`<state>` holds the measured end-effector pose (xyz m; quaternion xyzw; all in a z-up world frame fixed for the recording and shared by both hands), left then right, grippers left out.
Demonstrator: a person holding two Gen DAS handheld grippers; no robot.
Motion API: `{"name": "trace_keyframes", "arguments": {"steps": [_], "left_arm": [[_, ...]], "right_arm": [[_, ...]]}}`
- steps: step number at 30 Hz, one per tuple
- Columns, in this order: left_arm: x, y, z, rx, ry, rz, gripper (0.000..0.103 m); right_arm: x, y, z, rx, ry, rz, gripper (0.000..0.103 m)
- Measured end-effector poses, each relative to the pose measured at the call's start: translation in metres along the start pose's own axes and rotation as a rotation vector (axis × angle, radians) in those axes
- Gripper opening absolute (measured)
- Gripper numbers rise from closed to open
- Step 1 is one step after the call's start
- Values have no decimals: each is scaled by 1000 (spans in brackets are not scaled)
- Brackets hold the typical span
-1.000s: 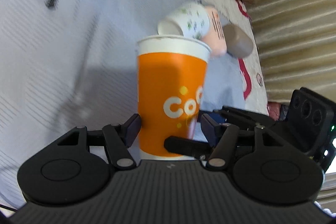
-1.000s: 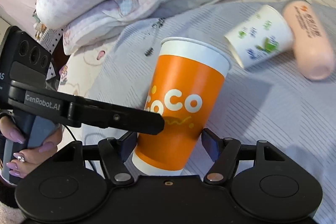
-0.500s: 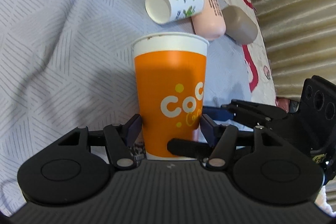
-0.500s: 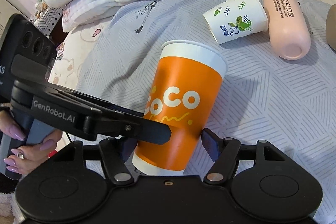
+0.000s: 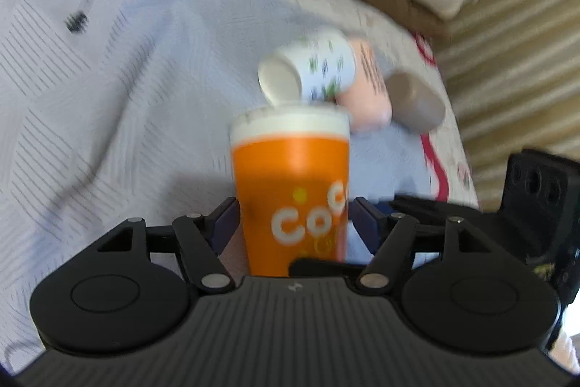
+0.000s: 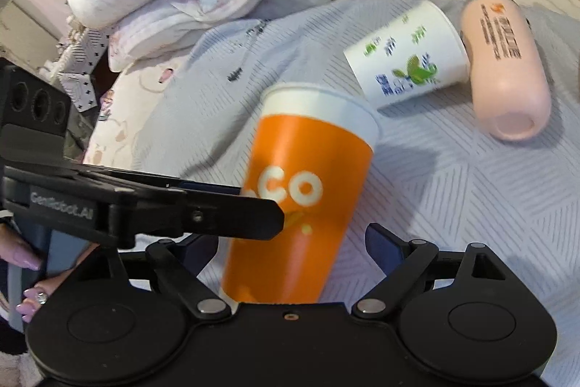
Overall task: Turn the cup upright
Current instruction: 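Rotate the held orange cup upright with the left gripper, rim up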
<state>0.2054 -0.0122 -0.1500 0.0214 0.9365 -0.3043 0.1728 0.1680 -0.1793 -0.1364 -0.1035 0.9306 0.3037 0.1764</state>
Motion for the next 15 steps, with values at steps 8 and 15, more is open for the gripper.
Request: {"name": "trace_keyframes", "arguments": {"steps": [8, 15], "left_arm": [[-9, 6, 9, 1, -16, -44, 67], [-2, -2, 6, 1, -36, -11, 67]], "right_arm": [[-15, 0, 0, -1, 8, -13, 87], [-11, -2, 2, -20, 22, -25, 78]]}}
Point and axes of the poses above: each gripper's, at about its wrist camera, not at the fingertips, and z roughly the way its jaws point, y to its left, x to its underside, the point moved 4 cm from there along z, roughly the way its jaws point, and after that the axes turned 6 degrees about -x, right-handed, at the moved point
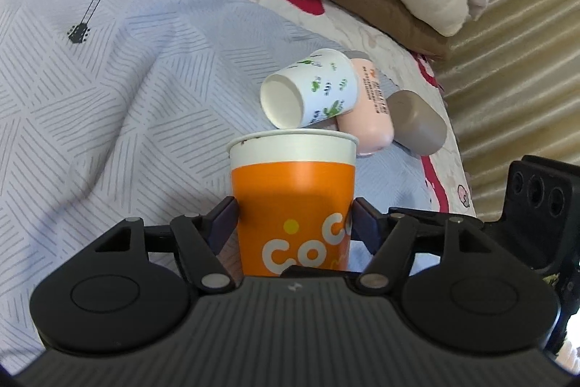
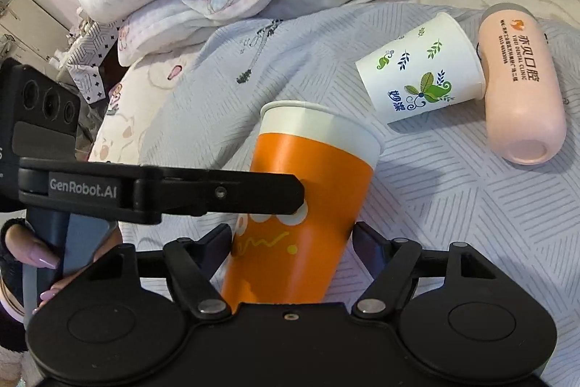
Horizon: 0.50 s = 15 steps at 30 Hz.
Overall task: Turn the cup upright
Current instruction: 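Rotate the held orange cup upright with the left gripper, rim up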
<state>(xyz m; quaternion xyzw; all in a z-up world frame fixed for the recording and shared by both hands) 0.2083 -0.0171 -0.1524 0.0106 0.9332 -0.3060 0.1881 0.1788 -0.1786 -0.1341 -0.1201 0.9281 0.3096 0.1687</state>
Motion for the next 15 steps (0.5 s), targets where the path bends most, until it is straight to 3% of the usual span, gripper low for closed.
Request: {"name": "trace_keyframes", "arguments": {"steps": [6, 11, 15], "left_arm": [[6, -26, -21, 32, -99, 135, 67], [12, -50, -40, 37, -212, 273, 67], [15, -55, -40, 50, -239, 308, 67]], "right_arm": [[12, 21, -18, 91, -85, -162, 78], [34, 50, -33, 286, -329, -393, 77], [46, 58, -25, 465, -438, -578, 76]]}}
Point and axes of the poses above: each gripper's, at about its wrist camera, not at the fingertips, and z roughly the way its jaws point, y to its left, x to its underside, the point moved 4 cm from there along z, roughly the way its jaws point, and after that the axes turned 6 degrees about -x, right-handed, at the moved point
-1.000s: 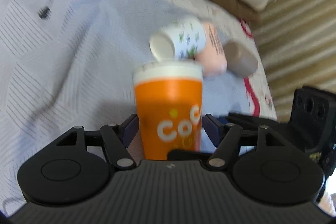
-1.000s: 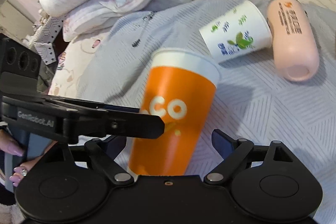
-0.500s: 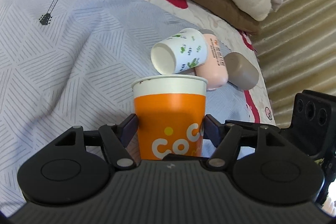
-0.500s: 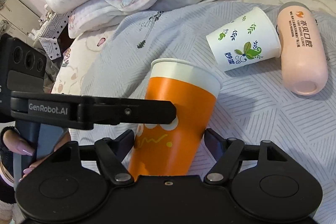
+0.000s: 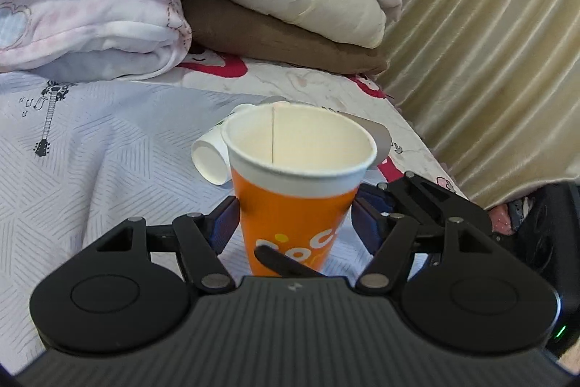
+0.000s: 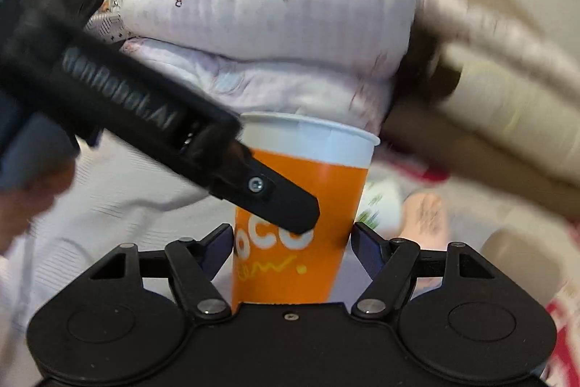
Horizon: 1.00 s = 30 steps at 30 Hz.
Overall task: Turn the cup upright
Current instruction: 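Rotate the held orange cup upright with the left gripper, rim up, then set the orange cup on the sheet and open the left gripper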
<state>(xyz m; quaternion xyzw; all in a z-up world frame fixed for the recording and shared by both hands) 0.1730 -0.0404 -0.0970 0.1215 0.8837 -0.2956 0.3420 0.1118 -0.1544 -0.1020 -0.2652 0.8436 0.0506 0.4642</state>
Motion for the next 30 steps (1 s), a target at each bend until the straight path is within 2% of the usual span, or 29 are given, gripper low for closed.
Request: {"name": "trace_keyframes", "arguments": {"steps": [4, 8, 15, 21, 30], "left_arm": [[0, -3, 3, -15, -23, 23, 67], [2, -7, 9, -66, -51, 89, 66], [5, -9, 16, -86, -79, 124, 66], [10, -14, 23, -79, -86, 157, 65], [9, -14, 24, -31, -36, 131, 66]], "right_arm": [[8, 3, 3, 69, -76, -98, 76], [15, -1, 12, 86, -141, -95, 76], [28, 0, 21, 111, -215, -126, 76], [33, -8, 28, 114, -192, -74, 77], [30, -15, 28, 100, -135, -6, 77]]}}
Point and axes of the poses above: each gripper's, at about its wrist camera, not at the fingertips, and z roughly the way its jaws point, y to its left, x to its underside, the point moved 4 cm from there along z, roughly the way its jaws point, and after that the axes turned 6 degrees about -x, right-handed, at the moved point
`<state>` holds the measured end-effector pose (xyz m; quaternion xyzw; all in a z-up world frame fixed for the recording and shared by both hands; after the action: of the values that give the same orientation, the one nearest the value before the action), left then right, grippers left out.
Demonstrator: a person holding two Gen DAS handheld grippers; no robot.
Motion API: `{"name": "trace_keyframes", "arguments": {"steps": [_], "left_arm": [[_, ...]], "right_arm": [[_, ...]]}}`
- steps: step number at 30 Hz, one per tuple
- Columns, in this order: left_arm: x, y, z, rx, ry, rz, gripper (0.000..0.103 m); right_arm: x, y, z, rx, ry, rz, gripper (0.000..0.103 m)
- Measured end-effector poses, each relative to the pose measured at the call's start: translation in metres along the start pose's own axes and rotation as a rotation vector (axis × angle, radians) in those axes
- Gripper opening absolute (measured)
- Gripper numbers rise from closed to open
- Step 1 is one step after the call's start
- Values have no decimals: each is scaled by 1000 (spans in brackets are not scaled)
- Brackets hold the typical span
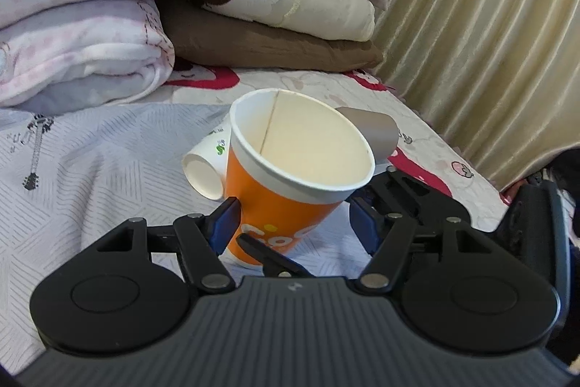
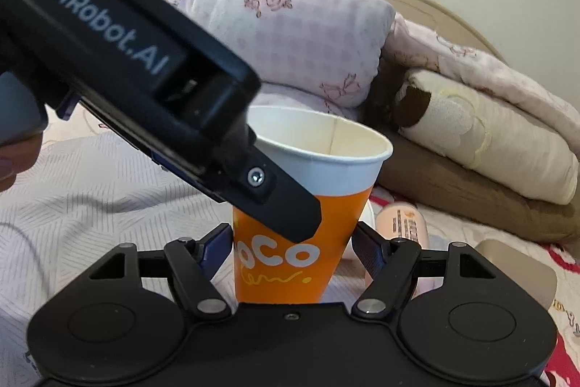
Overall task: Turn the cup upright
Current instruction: 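Set the orange cup on the sheet and open the left gripper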
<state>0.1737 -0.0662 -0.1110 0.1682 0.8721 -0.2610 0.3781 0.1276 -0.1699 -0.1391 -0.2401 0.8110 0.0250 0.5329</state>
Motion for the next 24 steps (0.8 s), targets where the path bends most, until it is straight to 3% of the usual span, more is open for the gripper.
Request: {"name": "trace_keyframes", "arguments": {"steps": [5, 9, 11, 16, 18, 21, 24], "left_arm": [[-1, 7, -4, 7, 27, -44, 68], [-2, 10, -11, 56, 80, -86, 75], [0, 10, -17, 60, 100, -98, 75], [-4, 5, -38, 9, 103, -85, 75], [-5, 0, -48, -44, 86, -73, 76], [0, -7, -60, -135, 88, -58, 77], [2, -17, -77, -185, 71, -61, 77]], "right_arm": [[-1, -9, 7, -26, 40, 44, 77], [-5, -9, 6, -52, 67, 70, 93], [-8, -8, 2, -65, 81, 59, 94], [-13, -7, -4, -92, 179, 85, 94], [-15, -8, -7, -89, 234, 112, 94], [-19, -6, -27, -132, 238, 156, 94], [-26, -7, -49, -120, 233, 185, 93]]}}
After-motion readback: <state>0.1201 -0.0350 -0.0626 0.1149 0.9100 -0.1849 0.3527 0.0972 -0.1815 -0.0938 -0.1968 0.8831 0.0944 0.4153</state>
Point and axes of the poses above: each gripper's, at about its wrist camera, not at the fingertips, and z roughly the way its jaws point, y to its left, x to its underside, the point moved 4 cm from there along z, roughly the way its jaws point, and after that the axes turned 6 degrees about -x, right-handed, at the moved point
